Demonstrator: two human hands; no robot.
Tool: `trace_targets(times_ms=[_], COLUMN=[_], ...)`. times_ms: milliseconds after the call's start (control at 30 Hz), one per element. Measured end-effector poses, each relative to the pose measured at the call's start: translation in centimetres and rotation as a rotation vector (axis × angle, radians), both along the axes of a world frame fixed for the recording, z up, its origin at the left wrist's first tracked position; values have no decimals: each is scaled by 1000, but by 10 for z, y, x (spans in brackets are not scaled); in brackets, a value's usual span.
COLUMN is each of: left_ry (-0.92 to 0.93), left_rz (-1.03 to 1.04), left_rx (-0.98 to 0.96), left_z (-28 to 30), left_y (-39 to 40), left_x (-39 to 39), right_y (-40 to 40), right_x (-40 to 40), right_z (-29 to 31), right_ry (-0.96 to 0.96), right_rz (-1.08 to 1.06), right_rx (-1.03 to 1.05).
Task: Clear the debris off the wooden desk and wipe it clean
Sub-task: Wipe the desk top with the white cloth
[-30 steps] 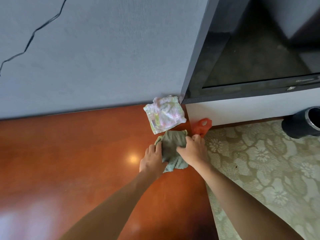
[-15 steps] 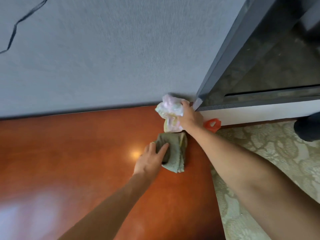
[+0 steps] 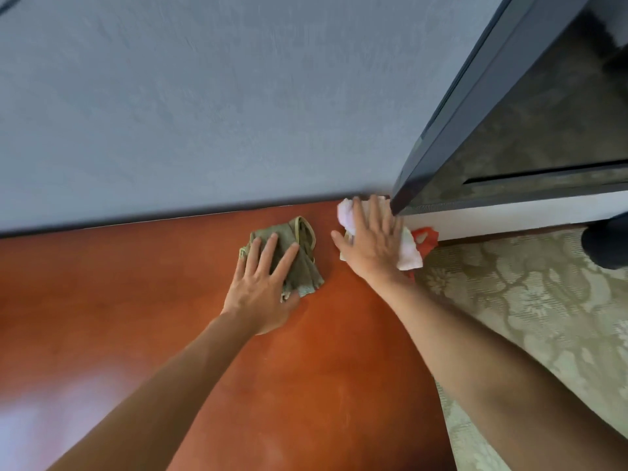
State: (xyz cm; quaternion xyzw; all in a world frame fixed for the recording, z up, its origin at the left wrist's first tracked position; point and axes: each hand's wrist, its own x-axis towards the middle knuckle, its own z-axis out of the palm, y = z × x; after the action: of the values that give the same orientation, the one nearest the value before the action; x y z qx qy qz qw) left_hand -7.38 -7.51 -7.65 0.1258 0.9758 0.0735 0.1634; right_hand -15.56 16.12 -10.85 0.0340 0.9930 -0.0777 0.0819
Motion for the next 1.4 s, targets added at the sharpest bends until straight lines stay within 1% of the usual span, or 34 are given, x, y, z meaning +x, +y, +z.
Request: trace_targets(times_ms=[33,100,167,200,233,267,300,333,367,400,433,500,533,567,600,667,700,767,800,833,867,900,967,1000,1033,1067,1133,1167,1200,1233,1300,1333,1367,1400], left_ry=[-13,-15,13,24,25,24,30,41,45,42,30,7,-2,-10,-16,-36,-50,-54,-27,27,103,180,270,279,271,254,206,177,155,141,129,126,128,126], left_rz=[14,50,21,-6,-25,-35,-37,-38,-42,-50,-63,-105,-130,-154,-176,-208,-194,-81,-3,73,125,162,203,210,202,182,145,147,157,161,137,125,119,122], left_rx=[14,65,78,82,85,88,94,101,103,104,107,111,114,123,136,206,299,537,612,640,635,602,451,348,238,145,34,4,-16,-32,-44,-41,-41,-44], left_z=[-7,-20,-28,-29,-30,-30,-29,-28,-28,-28,-28,-27,-26,-26,-26,-27,-25,-18,-14,-12,-11,-14,-28,-37,-44,-50,-58,-60,-61,-62,-61,-61,-62,-62], left_y=[0,-2,0,3,8,15,25,37,50,63,75,97,106,113,119,129,132,130,122,109,93,74,30,9,-8,-20,-27,-23,-17,-9,9,18,26,32], left_x=[-1,-7,-16,-23,-31,-40,-50,-60,-69,-78,-86,-97,-100,-103,-104,-106,-107,-108,-105,-99,-88,-73,-31,-8,16,36,62,68,72,76,89,99,109,118], right_y=[-5,-10,4,20,36,49,56,55,45,30,15,5,13,26,39,54,53,36,21,3,-14,-30,-44,-40,-32,-24,-17,-25,-34,-40,-26,-10,6,16], right_x=[19,73,121,133,138,139,137,136,137,142,150,166,166,160,153,141,138,134,134,132,131,134,140,140,139,138,144,153,162,170,173,166,155,144], right_z=[-4,-10,-10,-14,-14,-14,-12,-11,-11,-12,-14,-15,-12,-11,-13,-16,-17,-19,-19,-15,-10,-9,-5,-7,-12,-19,-28,-29,-30,-30,-25,-21,-20,-18], right_ry=[59,169,202,204,189,178,164,150,138,139,151,171,172,165,157,163,178,223,245,258,259,235,179,188,202,216,270,301,330,331,294,298,309,320], right_rz=[45,232,458,525,511,401,238,88,-14,-40,21,315,462,526,476,133,-12,-124,-139,-108,-22,131,533,654,673,585,228,104,102,198,441,452,358,187], right_rx=[-26,-121,-168,-145,-118,-83,-39,-4,0,-20,-63,-170,-186,-171,-131,-18,27,43,8,-41,-91,-125,-151,-171,-194,-181,-139,-153,-172,-187,-180,-149,-103,-52])
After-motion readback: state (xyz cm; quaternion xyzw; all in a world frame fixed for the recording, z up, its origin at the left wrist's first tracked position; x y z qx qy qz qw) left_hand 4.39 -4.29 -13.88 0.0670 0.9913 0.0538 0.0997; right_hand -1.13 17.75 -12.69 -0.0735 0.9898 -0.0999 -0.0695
